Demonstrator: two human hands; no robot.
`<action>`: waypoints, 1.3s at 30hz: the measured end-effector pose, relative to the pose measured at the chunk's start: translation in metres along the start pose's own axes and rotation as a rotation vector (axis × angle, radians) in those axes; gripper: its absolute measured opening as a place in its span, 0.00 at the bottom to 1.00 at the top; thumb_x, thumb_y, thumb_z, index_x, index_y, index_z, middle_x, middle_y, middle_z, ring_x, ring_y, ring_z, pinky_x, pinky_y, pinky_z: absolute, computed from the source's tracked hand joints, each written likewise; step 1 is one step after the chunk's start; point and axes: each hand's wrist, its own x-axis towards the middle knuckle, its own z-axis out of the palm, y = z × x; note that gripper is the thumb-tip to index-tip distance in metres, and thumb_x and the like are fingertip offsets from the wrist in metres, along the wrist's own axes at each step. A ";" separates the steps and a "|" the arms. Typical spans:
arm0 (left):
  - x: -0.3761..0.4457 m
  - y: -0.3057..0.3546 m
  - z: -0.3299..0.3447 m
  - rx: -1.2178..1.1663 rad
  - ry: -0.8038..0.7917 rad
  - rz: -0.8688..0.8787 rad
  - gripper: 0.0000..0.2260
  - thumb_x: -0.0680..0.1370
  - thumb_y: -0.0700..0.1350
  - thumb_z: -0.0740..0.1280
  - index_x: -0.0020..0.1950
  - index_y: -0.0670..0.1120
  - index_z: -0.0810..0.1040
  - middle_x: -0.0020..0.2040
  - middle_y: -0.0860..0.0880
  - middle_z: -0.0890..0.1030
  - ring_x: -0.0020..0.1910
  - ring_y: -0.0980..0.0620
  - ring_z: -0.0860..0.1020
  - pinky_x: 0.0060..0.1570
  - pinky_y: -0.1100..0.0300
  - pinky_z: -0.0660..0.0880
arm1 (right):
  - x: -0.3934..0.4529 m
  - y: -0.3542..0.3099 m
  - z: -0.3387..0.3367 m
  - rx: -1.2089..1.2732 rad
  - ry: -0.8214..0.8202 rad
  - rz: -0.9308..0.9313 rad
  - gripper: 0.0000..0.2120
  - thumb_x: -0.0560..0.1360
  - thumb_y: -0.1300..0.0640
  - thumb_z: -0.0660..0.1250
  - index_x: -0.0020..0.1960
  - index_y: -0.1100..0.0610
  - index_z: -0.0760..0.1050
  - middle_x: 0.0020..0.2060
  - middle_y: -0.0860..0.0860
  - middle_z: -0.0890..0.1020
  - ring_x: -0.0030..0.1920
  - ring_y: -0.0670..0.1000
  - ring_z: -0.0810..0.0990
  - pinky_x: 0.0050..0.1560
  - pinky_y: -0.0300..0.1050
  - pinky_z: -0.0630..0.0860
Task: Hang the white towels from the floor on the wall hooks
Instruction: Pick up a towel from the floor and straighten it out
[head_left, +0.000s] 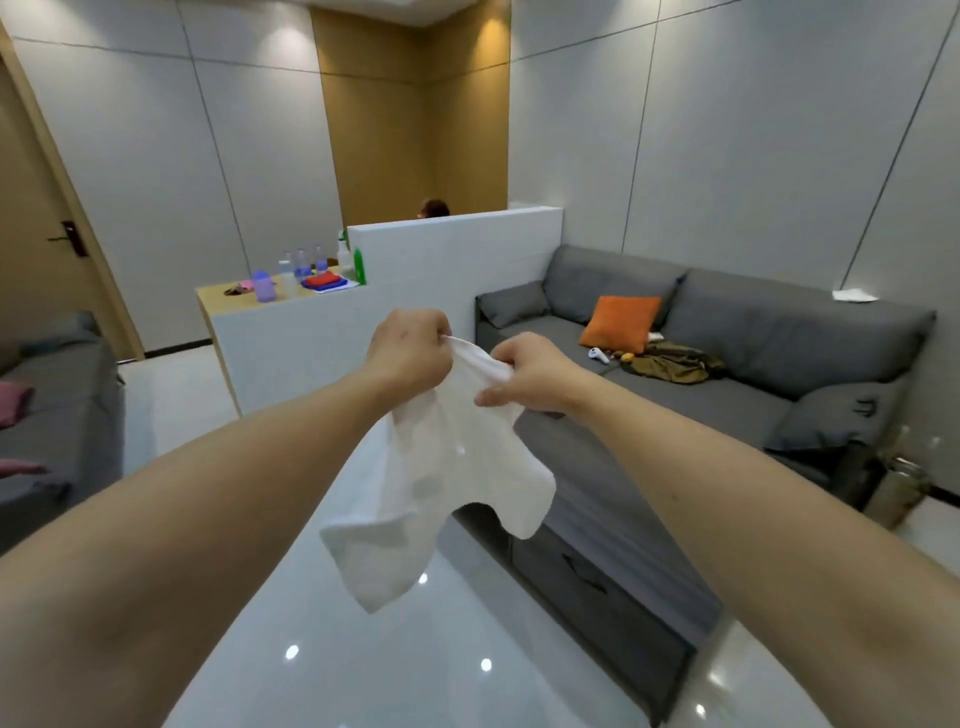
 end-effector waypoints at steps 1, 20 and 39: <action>0.008 0.006 0.008 -0.011 -0.017 0.014 0.09 0.75 0.40 0.61 0.43 0.51 0.78 0.43 0.49 0.78 0.42 0.48 0.75 0.40 0.56 0.73 | 0.001 0.014 -0.007 -0.094 -0.028 0.037 0.12 0.65 0.53 0.78 0.36 0.56 0.76 0.31 0.48 0.76 0.29 0.44 0.74 0.26 0.38 0.67; 0.234 0.056 0.143 -0.368 0.021 0.084 0.13 0.73 0.37 0.57 0.46 0.51 0.78 0.46 0.49 0.79 0.46 0.47 0.75 0.42 0.58 0.72 | 0.168 0.150 -0.120 0.061 0.184 0.160 0.06 0.66 0.56 0.75 0.42 0.53 0.80 0.41 0.50 0.82 0.43 0.51 0.82 0.44 0.48 0.80; 0.334 0.085 0.238 -0.405 -0.205 -0.321 0.10 0.69 0.47 0.76 0.46 0.45 0.81 0.42 0.45 0.80 0.41 0.47 0.81 0.36 0.55 0.82 | 0.285 0.314 -0.174 0.236 0.198 0.255 0.07 0.70 0.60 0.71 0.42 0.65 0.82 0.35 0.55 0.82 0.38 0.54 0.80 0.39 0.45 0.74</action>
